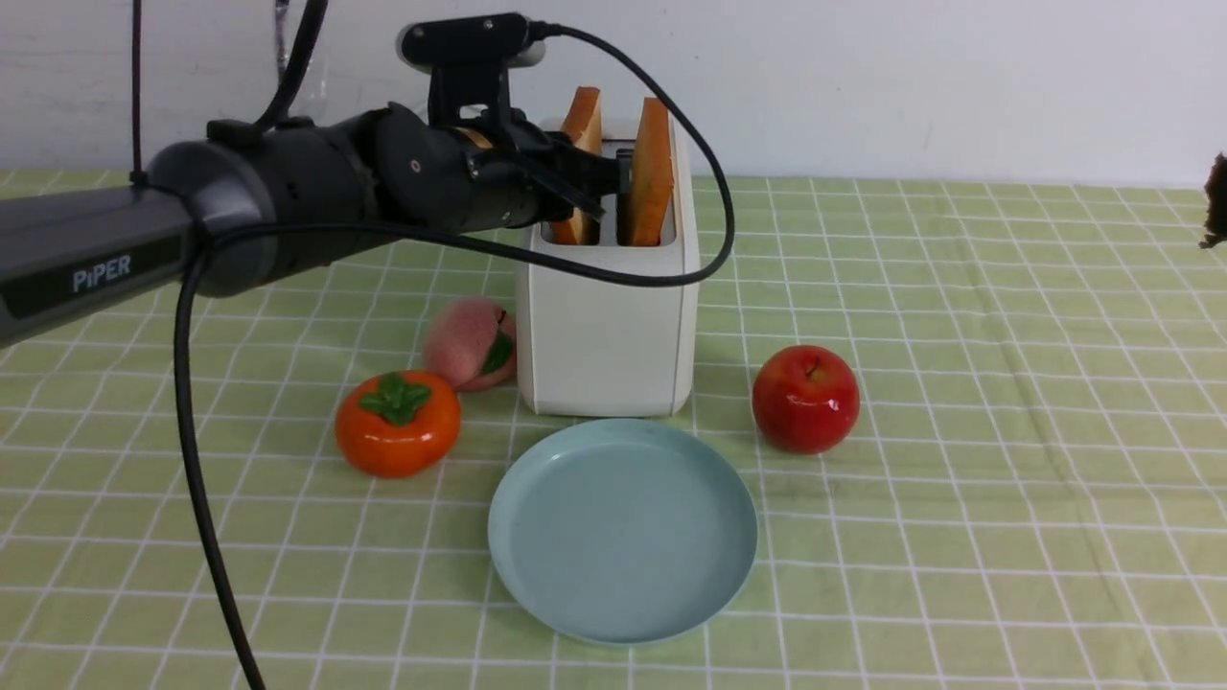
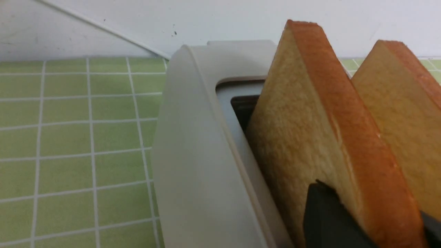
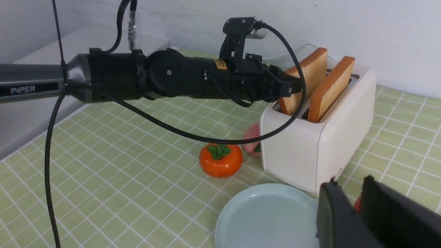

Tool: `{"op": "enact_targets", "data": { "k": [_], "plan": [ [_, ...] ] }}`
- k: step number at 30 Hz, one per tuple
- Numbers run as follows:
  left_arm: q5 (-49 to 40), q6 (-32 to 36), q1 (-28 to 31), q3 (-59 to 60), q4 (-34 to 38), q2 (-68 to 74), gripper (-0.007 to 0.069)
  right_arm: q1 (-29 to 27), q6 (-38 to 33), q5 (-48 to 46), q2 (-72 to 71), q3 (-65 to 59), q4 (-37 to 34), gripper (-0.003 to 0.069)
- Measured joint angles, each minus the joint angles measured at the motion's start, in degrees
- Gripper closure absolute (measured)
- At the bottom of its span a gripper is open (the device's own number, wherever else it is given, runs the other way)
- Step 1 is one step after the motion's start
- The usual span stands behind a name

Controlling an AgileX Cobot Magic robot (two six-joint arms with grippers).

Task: Take toasted bread from bread machine on green coffee tablecloth place on plate.
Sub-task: 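Reach for a toast slice standing in the toaster with the left gripper, then place the slice of bread on the plate with the left gripper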

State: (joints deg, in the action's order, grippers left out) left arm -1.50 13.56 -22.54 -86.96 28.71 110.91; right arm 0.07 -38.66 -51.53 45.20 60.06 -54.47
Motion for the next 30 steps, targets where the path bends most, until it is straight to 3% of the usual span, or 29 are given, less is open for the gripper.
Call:
{"op": "enact_targets", "data": {
  "k": [8,16,21,22,25,27,30],
  "plan": [
    [-0.26,0.06,0.0,0.0,-0.05,-2.46,0.0519,0.0,-0.04,-0.23,0.0,0.0,0.0,0.0536],
    [-2.09,3.9,0.06,-0.1,-0.9,-15.43,0.0519,0.0,-0.04,-0.23,0.0,0.0,1.3,0.0561],
    [-19.61,4.28,0.1,-0.17,-1.62,-24.8,0.0519,0.0,-0.04,-0.29,0.0,0.0,1.36,0.0657],
    [-19.61,4.28,0.1,-0.17,-1.62,-25.09,0.0519,0.0,-0.04,-0.35,0.0,0.0,1.36,0.0662],
    [-32.88,2.71,0.1,-0.17,-2.6,-29.95,0.0519,0.0,-0.04,-1.41,0.0,0.0,1.36,0.0677],
    [-36.96,1.25,0.1,-0.17,-3.21,-31.28,0.0519,0.0,-0.04,-1.91,0.0,0.0,1.41,0.0677],
    [-50.03,-3.94,0.1,0.5,-3.95,-33.38,0.0519,0.0,-0.04,-2.87,0.0,0.0,1.54,0.0676]
  ]
}}
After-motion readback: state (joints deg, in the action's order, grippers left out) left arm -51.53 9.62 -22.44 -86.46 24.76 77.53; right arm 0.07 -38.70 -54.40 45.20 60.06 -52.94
